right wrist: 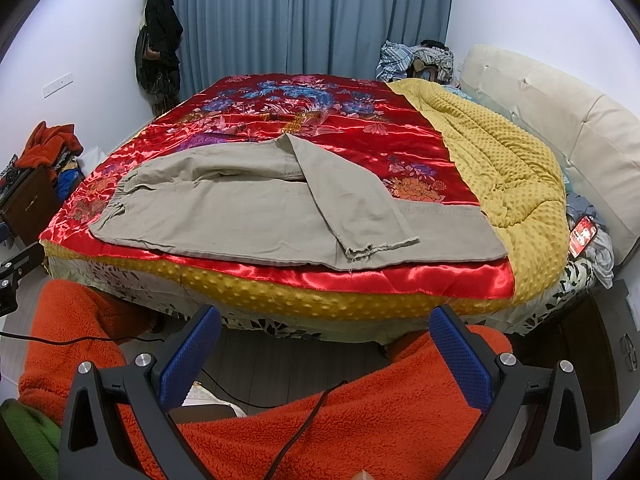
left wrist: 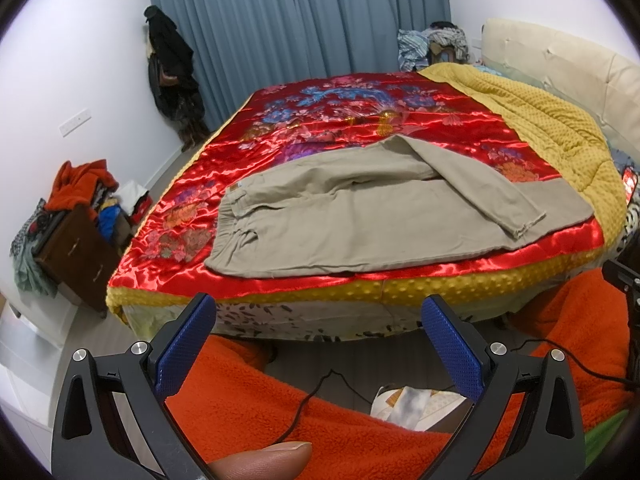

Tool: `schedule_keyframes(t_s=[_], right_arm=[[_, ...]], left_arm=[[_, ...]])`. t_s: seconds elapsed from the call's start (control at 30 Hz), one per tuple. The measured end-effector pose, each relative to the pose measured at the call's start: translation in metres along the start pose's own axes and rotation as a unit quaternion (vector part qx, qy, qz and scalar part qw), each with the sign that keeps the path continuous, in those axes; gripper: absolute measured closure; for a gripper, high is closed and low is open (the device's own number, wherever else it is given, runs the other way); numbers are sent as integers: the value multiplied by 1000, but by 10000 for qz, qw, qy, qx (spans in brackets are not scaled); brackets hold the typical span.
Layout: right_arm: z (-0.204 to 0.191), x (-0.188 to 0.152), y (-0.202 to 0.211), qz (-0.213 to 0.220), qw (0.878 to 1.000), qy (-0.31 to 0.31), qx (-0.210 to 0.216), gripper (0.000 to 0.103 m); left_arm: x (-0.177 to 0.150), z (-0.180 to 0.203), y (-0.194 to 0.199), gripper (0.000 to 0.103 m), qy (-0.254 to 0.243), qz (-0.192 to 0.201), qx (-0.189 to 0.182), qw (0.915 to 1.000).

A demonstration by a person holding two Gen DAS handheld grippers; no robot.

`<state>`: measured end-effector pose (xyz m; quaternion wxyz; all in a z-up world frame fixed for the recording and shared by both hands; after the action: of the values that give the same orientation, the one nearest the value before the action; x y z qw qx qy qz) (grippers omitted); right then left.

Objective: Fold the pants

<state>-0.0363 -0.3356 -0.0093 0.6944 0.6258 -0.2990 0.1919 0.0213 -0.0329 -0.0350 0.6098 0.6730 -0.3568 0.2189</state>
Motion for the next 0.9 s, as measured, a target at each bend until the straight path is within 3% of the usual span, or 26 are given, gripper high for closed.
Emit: schedule_keyframes(t_s=[0.9], right_arm=[[0,1,0,2,10000,7,-3,0]], left_arm=[[-1,6,-1,1,-22,17,15,10000]])
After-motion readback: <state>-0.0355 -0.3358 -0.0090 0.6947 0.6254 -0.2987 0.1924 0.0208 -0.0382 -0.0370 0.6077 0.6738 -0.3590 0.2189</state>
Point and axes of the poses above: each gripper's, at about its wrist camera, not at the fingertips, and y roughly against the way its jaws point, z to its right, x to its top, the point moved 4 cm from there along -y, roughly the way its jaws point
